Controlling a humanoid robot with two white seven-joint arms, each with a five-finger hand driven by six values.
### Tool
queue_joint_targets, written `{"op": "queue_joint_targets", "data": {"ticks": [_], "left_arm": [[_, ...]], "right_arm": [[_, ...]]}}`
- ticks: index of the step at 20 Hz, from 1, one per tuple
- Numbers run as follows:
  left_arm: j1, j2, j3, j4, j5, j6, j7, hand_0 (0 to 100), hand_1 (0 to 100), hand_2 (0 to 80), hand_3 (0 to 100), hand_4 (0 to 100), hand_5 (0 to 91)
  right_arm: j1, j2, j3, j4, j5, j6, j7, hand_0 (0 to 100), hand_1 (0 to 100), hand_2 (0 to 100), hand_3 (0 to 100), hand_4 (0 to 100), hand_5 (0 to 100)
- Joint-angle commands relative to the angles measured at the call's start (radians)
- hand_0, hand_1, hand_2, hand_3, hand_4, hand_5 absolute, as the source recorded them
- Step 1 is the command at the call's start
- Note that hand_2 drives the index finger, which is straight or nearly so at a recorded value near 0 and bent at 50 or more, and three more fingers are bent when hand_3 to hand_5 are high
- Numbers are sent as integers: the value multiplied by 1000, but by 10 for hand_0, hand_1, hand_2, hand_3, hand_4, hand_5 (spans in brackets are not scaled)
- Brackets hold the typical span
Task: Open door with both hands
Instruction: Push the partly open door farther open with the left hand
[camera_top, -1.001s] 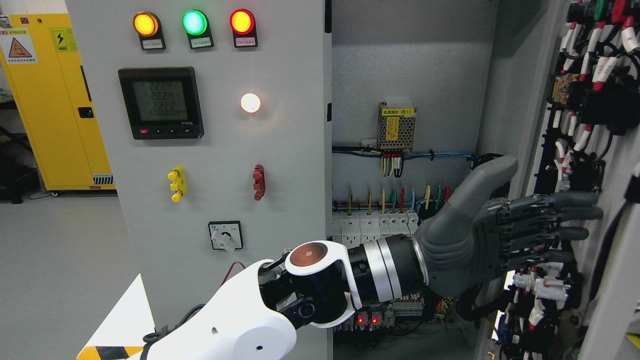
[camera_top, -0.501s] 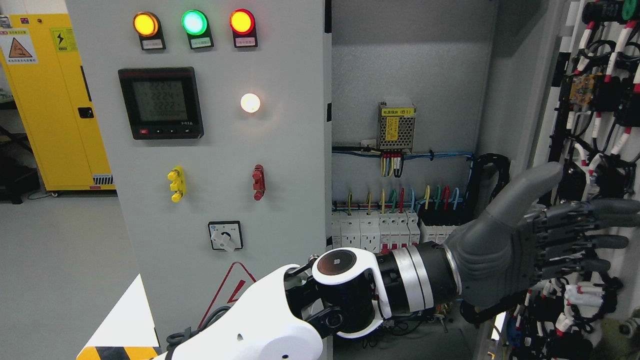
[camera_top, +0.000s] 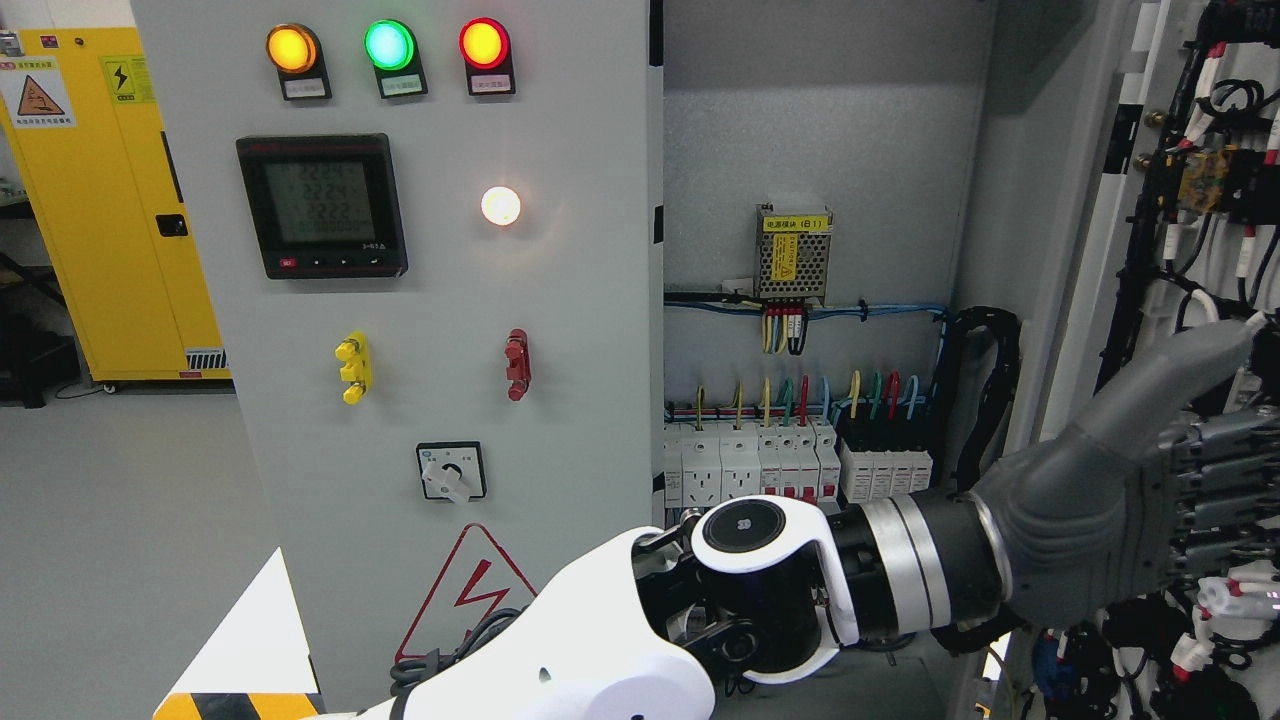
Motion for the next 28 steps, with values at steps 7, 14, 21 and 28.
{"op": "queue_joint_targets", "data": {"ticks": [7, 14, 21, 28], "left_arm": [[-7, -115, -3, 117, -44, -12, 5, 0, 0, 0, 120, 0, 0], [-5, -115, -3, 127, -41, -17, 2, 0, 0, 0, 123, 0, 0], [8, -89, 18, 71, -33, -4, 1, 0, 0, 0, 126, 0, 0], [42, 81, 84, -29, -31, -3, 1, 0, 0, 0, 127, 0, 0]], "right_arm": [[0, 12, 15, 0, -1, -4, 0, 216, 72, 0, 0, 0, 0], [3, 12, 17, 1, -1, -4, 0, 216, 70, 0, 0, 0, 0], [3, 14, 17, 0, -1, -5, 0, 217, 64, 0, 0, 0, 0], [3, 14, 17, 0, -1, -8, -1, 218, 60, 0, 0, 0, 0]]}}
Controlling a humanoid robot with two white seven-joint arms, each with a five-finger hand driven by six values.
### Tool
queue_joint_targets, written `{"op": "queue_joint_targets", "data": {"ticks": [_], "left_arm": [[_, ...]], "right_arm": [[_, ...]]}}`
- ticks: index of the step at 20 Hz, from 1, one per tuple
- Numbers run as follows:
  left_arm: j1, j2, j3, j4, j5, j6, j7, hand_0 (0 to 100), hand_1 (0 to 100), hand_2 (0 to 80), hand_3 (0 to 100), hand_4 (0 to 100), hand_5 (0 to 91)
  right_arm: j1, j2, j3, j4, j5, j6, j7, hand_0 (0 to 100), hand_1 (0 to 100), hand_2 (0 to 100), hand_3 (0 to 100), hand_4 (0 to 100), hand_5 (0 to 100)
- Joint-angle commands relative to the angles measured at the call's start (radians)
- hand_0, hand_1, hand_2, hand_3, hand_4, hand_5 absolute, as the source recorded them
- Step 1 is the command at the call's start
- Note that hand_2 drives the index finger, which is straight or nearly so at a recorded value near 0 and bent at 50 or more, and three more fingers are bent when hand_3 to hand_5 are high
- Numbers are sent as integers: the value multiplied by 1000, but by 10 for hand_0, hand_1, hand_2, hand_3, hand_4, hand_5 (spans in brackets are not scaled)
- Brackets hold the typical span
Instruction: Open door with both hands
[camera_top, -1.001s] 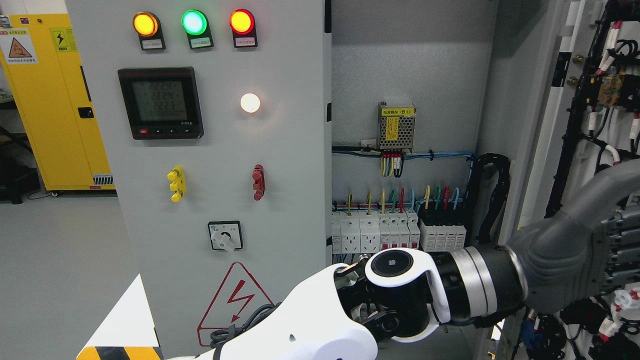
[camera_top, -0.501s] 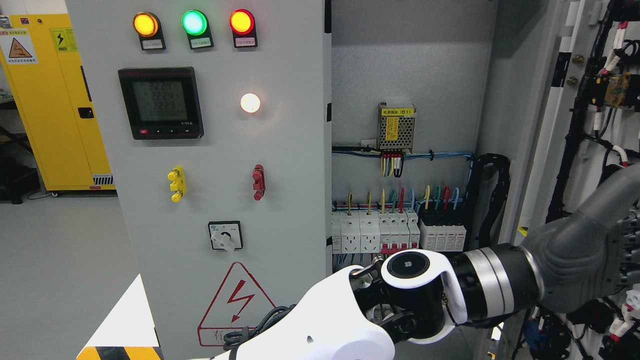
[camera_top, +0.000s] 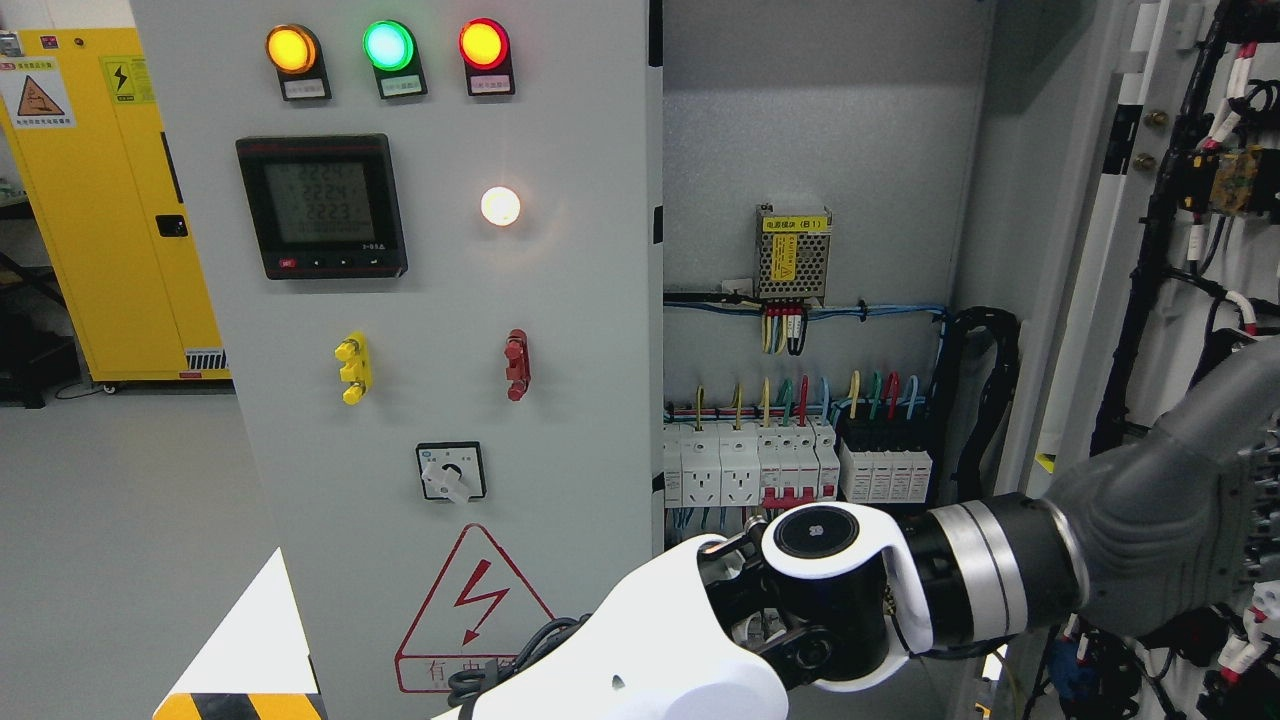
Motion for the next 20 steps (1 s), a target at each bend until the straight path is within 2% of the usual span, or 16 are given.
{"op": "queue_joint_targets", "data": {"ticks": [1, 5, 8, 11, 12, 13, 15, 17, 19, 20], "left_arm": [[41, 181, 73, -120, 6, 2, 0, 0, 0, 0, 127, 0, 0], [179, 397, 93, -269, 32, 3, 3, 0, 0, 0, 127, 0, 0], [339, 547, 91, -289, 31, 3, 6, 0, 0, 0, 127, 0, 0], [524, 644, 91, -289, 19, -1, 12, 0, 0, 0, 128, 0, 0], [602, 664, 90, -287, -9, -3, 14, 0, 0, 0, 128, 0, 0], [684, 683, 87, -281, -62, -6, 14, 0, 0, 0, 128, 0, 0], [906, 701, 96, -242, -197, -9, 12, 0, 0, 0, 128, 0, 0], [1076, 692, 117, -164, -292, -24, 12, 0, 0, 0, 128, 0, 0], [1224, 680, 189, -44, -365, -50, 14, 0, 0, 0, 127, 0, 0], [1294, 625, 235, 43, -394, -56, 14, 0, 0, 0, 127, 0, 0]], "right_arm": [[0, 14, 17, 0, 0, 0, 0, 218, 60, 0, 0, 0, 0], [2, 14, 17, 0, 0, -2, -2, 218, 60, 0, 0, 0, 0], [5, 14, 15, 0, -3, -3, -2, 218, 59, 0, 0, 0, 0], [5, 15, 15, 0, -5, -3, -2, 218, 59, 0, 0, 0, 0], [5, 15, 15, 0, -5, -3, -2, 218, 59, 0, 0, 0, 0], [5, 15, 15, 0, -5, -3, -2, 218, 59, 0, 0, 0, 0], [5, 9, 15, -2, -5, -3, -2, 218, 59, 0, 0, 0, 0], [5, 8, 15, -2, -5, -3, -2, 218, 59, 0, 0, 0, 0], [6, 9, 15, -2, -6, -3, -2, 218, 59, 0, 0, 0, 0], [6, 9, 15, -2, -6, -3, -2, 218, 59, 0, 0, 0, 0]]}}
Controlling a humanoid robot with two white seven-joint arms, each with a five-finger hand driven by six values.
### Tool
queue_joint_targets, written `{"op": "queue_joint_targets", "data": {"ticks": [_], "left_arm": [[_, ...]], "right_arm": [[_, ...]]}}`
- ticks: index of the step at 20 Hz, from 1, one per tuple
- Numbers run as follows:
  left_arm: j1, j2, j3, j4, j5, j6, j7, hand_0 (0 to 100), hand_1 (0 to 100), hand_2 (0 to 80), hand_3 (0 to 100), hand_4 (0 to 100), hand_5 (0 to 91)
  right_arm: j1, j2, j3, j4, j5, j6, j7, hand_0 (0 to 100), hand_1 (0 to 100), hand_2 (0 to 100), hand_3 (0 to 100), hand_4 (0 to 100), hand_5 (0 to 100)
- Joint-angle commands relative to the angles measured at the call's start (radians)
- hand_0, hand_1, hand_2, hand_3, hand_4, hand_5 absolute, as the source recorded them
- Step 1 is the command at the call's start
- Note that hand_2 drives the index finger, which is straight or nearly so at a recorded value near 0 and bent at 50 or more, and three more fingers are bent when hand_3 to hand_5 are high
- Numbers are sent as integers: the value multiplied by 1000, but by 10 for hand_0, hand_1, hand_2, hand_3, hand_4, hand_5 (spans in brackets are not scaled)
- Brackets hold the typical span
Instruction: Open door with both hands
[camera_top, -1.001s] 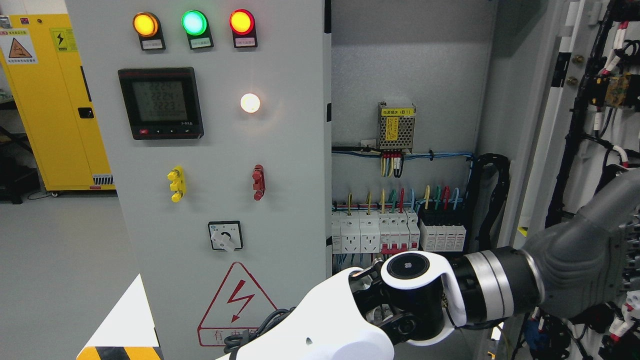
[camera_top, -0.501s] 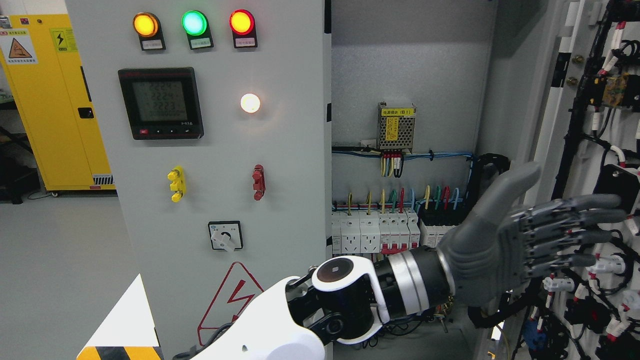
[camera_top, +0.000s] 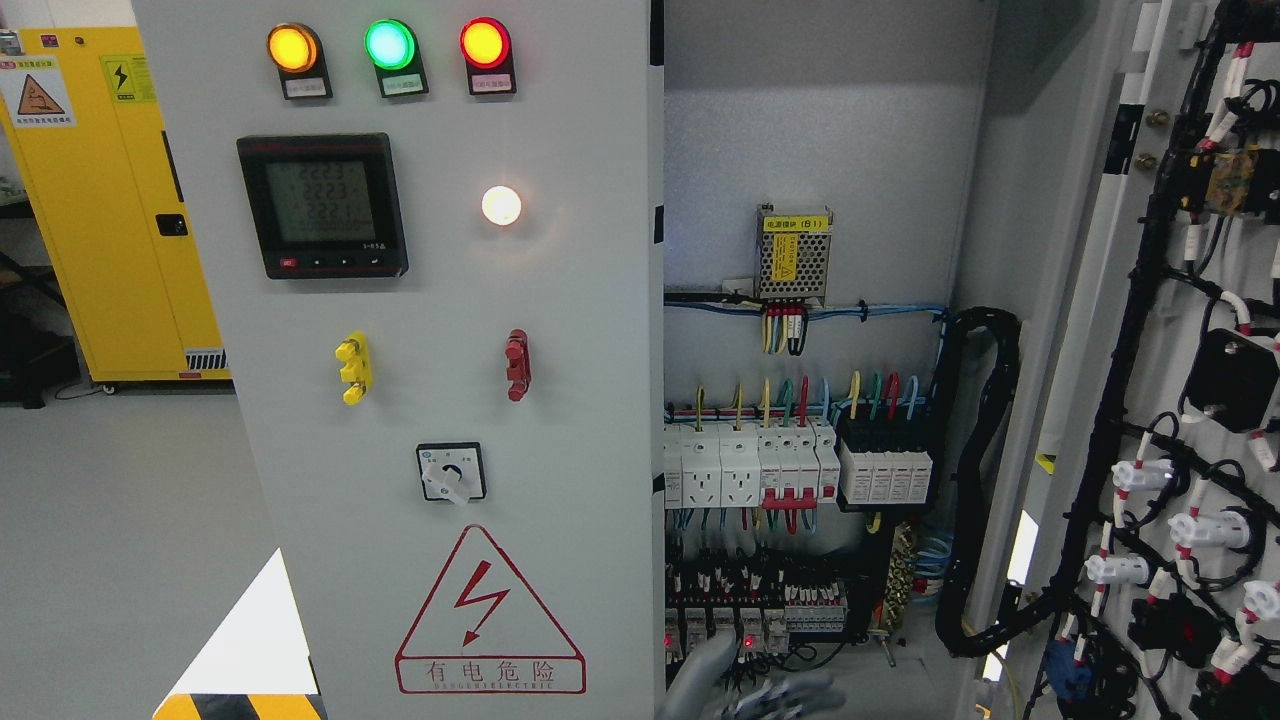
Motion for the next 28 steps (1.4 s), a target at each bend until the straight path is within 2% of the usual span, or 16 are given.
{"op": "queue_joint_targets", "data": {"ticks": [1, 3, 5, 8, 10, 12, 14, 15, 20, 22, 28], "left_arm": [[459, 68, 176, 280, -204, -27, -1, 0, 0, 0, 127, 0, 0], [515, -40, 296, 510, -252, -29, -3, 0, 0, 0, 128, 0, 0], [510, -146, 394, 748, -308, -38, -4, 0, 0, 0, 128, 0, 0], [406, -260, 512, 1153, -445, -81, 8, 0, 0, 0, 127, 0, 0], [357, -305, 527, 1340, -517, -98, 67, 0, 0, 0, 128, 0, 0], [348, -315, 519, 1418, -566, -105, 155, 0, 0, 0, 128, 0, 0], [348, -317, 520, 1444, -609, -104, 210, 0, 0, 0, 128, 0, 0], [348, -322, 520, 1470, -632, -101, 221, 0, 0, 0, 128, 0, 0], [354, -338, 522, 1548, -798, -130, 219, 0, 0, 0, 128, 0, 0], [375, -345, 522, 1559, -819, -177, 219, 0, 0, 0, 128, 0, 0], [385, -366, 524, 1590, -816, -245, 226, 0, 0, 0, 128, 0, 0]], "right_arm": [[1, 9, 15, -1, -2, 0, 0, 218, 58, 0, 0, 0, 0], [0, 6, 15, -2, -3, -1, 0, 218, 58, 0, 0, 0, 0], [0, 8, 15, -4, -3, -1, 0, 219, 57, 0, 0, 0, 0], [1, 14, 15, -4, -5, -1, 0, 219, 57, 0, 0, 0, 0], [1, 15, 15, -4, -5, -1, 0, 219, 57, 0, 0, 0, 0], [4, 14, 15, -5, -5, -1, 0, 219, 56, 0, 0, 0, 0], [7, 14, 15, -7, -6, -1, 0, 219, 56, 0, 0, 0, 0], [7, 12, 15, -7, -6, -1, 0, 219, 56, 0, 0, 0, 0], [7, 11, 15, -9, -6, -3, 0, 219, 56, 0, 0, 0, 0], [7, 9, 15, -10, -6, -3, 0, 219, 56, 0, 0, 0, 0], [20, 6, 15, -41, -9, -8, 0, 219, 56, 0, 0, 0, 0]]}}
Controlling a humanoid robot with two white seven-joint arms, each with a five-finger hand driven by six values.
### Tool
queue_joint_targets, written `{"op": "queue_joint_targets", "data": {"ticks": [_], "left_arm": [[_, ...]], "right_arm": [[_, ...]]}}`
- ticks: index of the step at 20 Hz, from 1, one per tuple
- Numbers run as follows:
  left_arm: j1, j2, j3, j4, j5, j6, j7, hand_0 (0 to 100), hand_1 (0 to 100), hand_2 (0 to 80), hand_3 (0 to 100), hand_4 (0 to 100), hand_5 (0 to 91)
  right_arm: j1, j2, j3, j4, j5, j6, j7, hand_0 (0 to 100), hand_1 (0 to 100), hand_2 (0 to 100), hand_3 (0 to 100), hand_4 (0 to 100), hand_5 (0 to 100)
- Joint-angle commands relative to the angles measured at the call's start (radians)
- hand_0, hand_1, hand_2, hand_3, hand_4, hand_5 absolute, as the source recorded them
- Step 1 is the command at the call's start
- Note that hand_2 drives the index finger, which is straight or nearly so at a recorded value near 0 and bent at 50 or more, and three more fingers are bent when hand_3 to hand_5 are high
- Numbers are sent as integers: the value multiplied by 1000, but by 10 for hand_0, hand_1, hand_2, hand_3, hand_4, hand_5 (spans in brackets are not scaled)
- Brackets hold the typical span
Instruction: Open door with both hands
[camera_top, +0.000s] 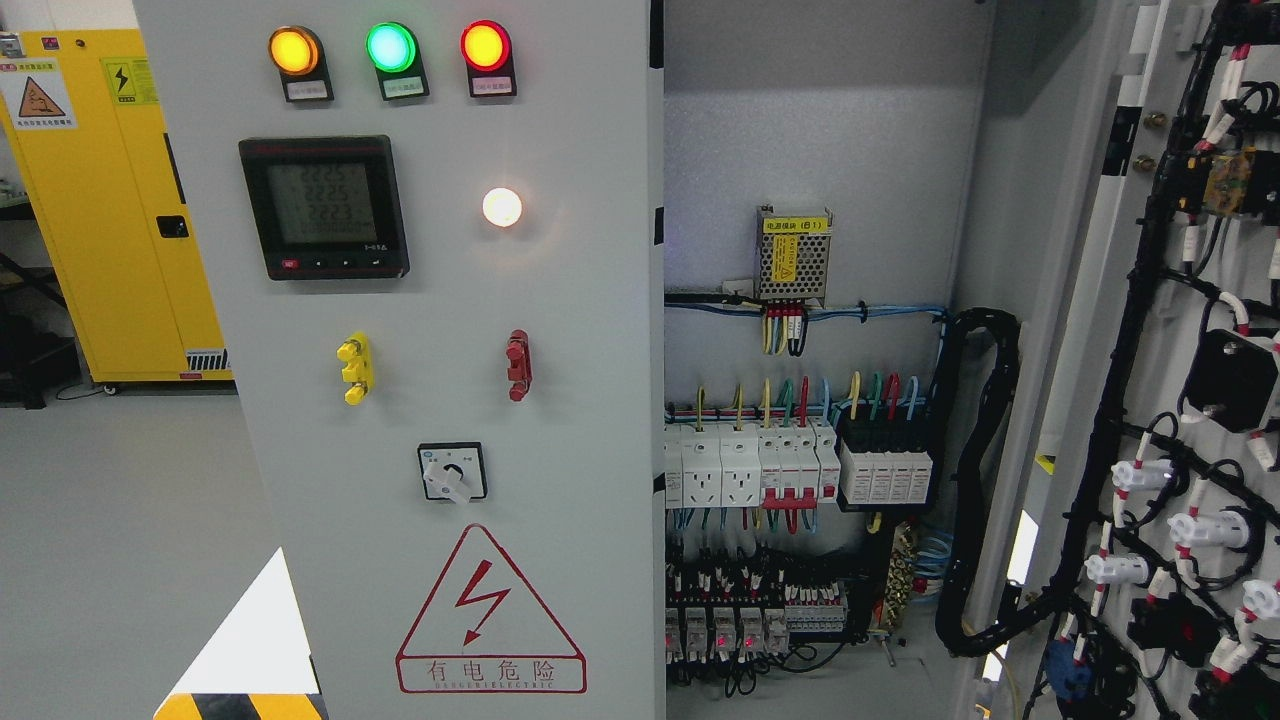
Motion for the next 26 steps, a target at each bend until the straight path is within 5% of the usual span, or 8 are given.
{"op": "queue_joint_targets", "data": {"ticks": [1, 8, 14, 21, 26], "left_arm": [[-6, -68, 56, 257, -40, -33, 0, 0, 0, 0, 127, 0, 0], [-12, -79, 64, 260, -18, -36, -2, 0, 0, 0, 126, 0, 0], [-27, -76, 86, 260, 63, -27, -6, 0, 0, 0, 125, 0, 0], [-18, -100, 131, 261, 88, -28, -8, 0, 0, 0, 123, 0, 0], [-11, -120, 131, 260, 85, -36, -11, 0, 0, 0, 123, 0, 0]], "right_arm": [[18, 5, 15, -59, -2, -15, 0, 219, 55, 0, 0, 0, 0], [159, -32, 20, -514, -2, -58, 0, 219, 55, 0, 0, 0, 0], [351, -103, 109, -1068, -3, -58, 0, 219, 51, 0, 0, 0, 0], [566, -126, 115, -1677, -5, -96, -1, 219, 50, 0, 0, 0, 0], [604, -138, 205, -1963, -9, -124, -1, 220, 49, 0, 0, 0, 0]]}}
